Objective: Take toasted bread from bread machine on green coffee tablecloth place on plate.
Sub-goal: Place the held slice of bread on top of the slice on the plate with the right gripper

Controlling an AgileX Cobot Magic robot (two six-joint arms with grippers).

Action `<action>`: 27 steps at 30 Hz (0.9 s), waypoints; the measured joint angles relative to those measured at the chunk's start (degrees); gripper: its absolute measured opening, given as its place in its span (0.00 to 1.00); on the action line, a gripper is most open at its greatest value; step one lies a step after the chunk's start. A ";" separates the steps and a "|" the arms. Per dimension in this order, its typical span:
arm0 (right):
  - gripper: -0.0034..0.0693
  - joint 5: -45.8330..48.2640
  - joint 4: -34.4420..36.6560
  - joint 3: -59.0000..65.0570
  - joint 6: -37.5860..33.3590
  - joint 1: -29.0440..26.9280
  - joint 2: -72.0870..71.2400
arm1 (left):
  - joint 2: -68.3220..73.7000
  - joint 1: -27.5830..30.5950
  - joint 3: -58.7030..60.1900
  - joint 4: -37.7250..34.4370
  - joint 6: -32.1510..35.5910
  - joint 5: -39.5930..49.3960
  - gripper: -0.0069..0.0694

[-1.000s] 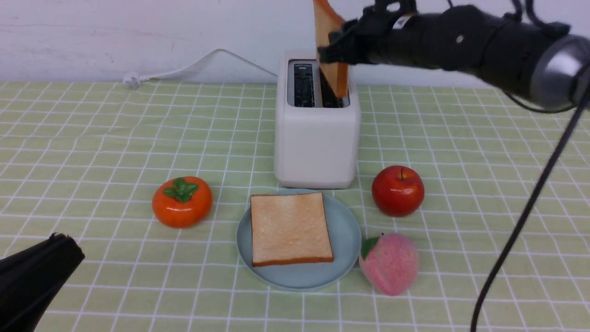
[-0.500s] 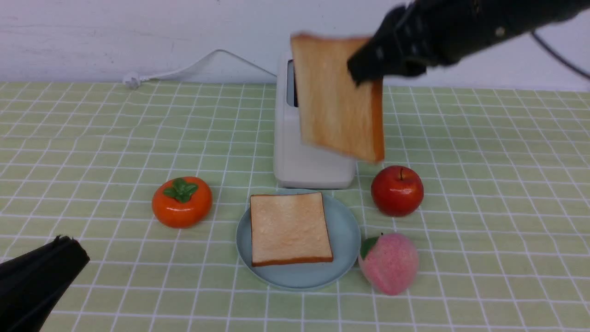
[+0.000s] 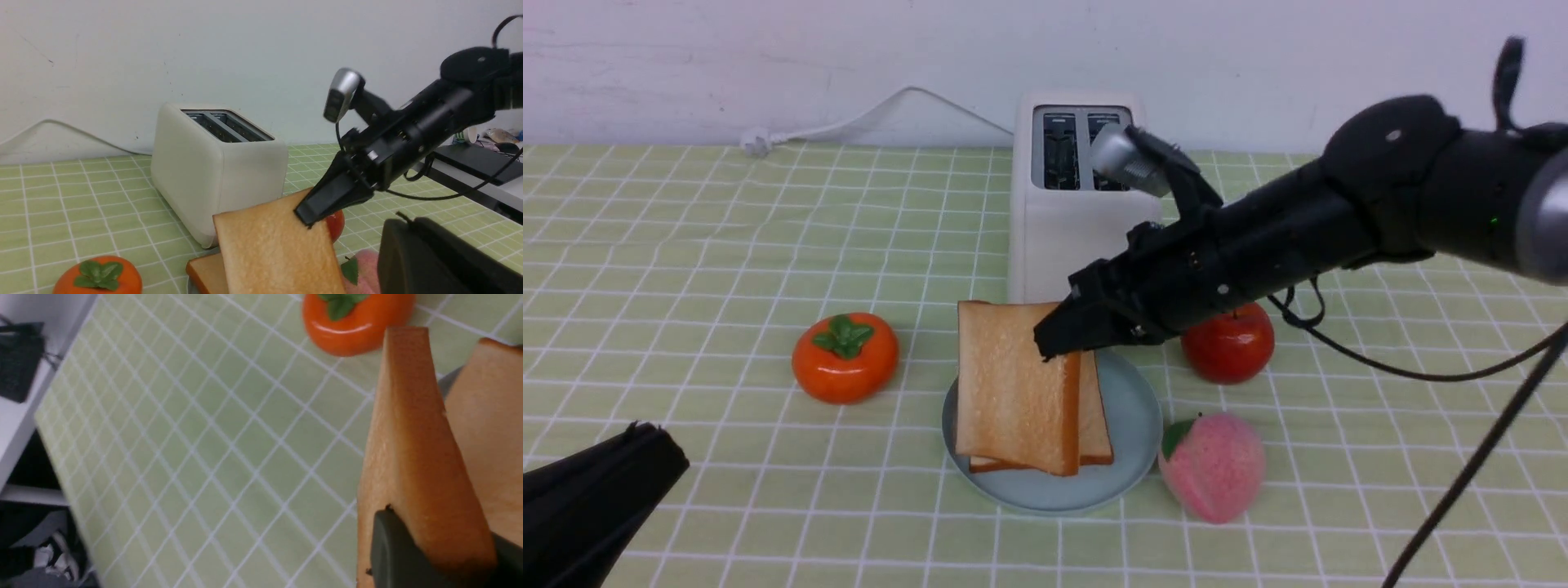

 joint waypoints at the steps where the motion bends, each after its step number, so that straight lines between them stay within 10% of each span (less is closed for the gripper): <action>1: 0.21 -1.23 0.08 0.00 -0.16 0.00 0.94 | 0.00 0.00 0.00 0.00 0.00 0.00 0.07; 12: 0.25 -6.95 -2.00 0.00 -0.73 -0.06 2.92 | 0.00 0.00 0.00 0.00 0.00 0.00 0.07; 20: 0.60 -7.28 -12.40 0.00 4.27 -0.06 2.58 | 0.00 0.00 0.00 0.00 0.00 0.24 0.07; 27: 0.67 -7.50 -24.19 0.00 11.51 -0.06 -2.76 | 0.00 0.00 0.00 0.00 0.00 0.24 0.08</action>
